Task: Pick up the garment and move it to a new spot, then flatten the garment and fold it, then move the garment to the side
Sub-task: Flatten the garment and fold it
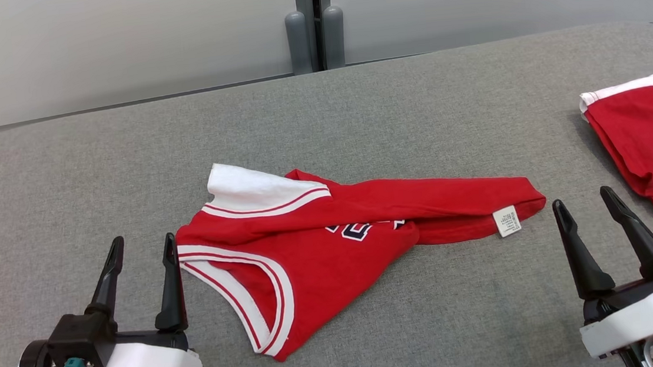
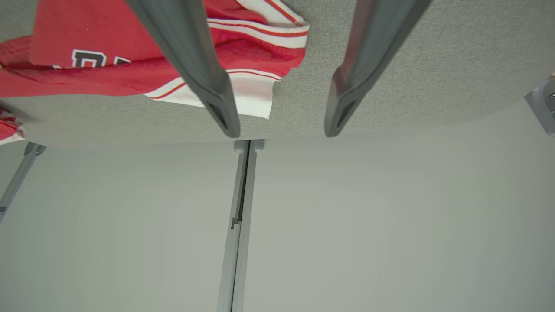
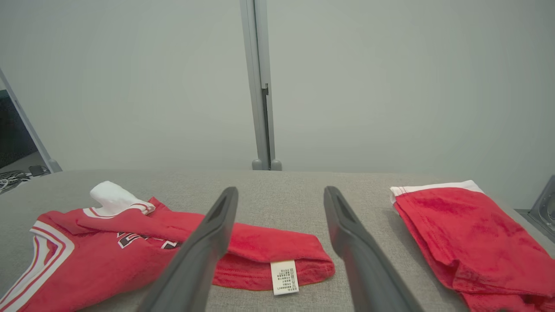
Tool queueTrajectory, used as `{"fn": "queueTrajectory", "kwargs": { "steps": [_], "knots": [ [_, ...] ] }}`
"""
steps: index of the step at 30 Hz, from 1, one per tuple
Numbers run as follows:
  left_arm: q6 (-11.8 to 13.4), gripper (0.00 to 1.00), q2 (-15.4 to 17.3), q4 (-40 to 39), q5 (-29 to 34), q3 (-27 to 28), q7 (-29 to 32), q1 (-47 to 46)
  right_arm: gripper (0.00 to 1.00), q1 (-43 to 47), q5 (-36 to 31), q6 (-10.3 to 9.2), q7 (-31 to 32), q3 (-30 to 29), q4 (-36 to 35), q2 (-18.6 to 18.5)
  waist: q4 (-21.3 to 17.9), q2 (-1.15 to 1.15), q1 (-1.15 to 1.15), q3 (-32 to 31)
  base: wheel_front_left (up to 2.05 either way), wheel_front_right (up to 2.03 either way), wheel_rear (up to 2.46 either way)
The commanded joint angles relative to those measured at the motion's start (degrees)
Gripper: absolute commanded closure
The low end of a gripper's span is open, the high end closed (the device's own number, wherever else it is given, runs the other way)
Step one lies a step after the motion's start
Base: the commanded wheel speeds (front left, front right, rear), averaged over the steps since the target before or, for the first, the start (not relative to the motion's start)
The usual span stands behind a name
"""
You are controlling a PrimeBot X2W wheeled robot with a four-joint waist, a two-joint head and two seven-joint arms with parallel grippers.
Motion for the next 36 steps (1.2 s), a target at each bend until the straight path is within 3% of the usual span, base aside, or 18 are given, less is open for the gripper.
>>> {"fn": "queueTrajectory", "kwargs": {
  "steps": [1,12,17,21,28,36],
  "knots": [
    [0.46,0.00,0.40,-0.44,0.25,-0.02,0.28,0.55,0.00,0.33,-0.34,-0.03,0.32,-0.29,-0.44,0.09,0.05,0.00,0.00,0.01,0.00,0.00,0.00],
    [0.47,0.00,0.37,-1.81,0.48,-1.64,1.73,0.01,0.00,0.41,-0.03,-0.03,0.62,-0.28,-0.36,0.40,0.73,0.00,0.00,0.33,0.00,0.00,0.00],
    [-1.87,0.00,0.21,-1.57,0.66,-4.17,4.19,-4.62,0.00,-0.96,0.33,-0.03,0.79,0.37,-0.82,0.47,0.76,0.00,0.00,2.49,0.00,0.00,0.00],
    [-5.34,0.00,-0.09,0.67,0.14,-6.89,8.08,-11.62,0.00,-2.40,0.55,-0.03,0.41,1.16,-0.93,0.33,-0.15,0.00,0.00,5.36,0.00,0.00,0.00],
    [-9.45,0.00,-1.82,13.30,-2.21,-9.74,17.90,-23.62,0.00,-5.04,1.08,-0.03,-0.89,2.68,0.40,0.59,-3.09,0.00,0.00,8.87,0.00,0.00,0.00],
    [-9.91,0.00,-2.36,29.29,-3.89,-9.90,27.21,-32.42,0.00,-6.52,1.98,-0.03,-2.36,3.57,2.53,1.09,-4.97,0.00,0.00,10.67,0.00,0.00,0.00]
  ]
}}
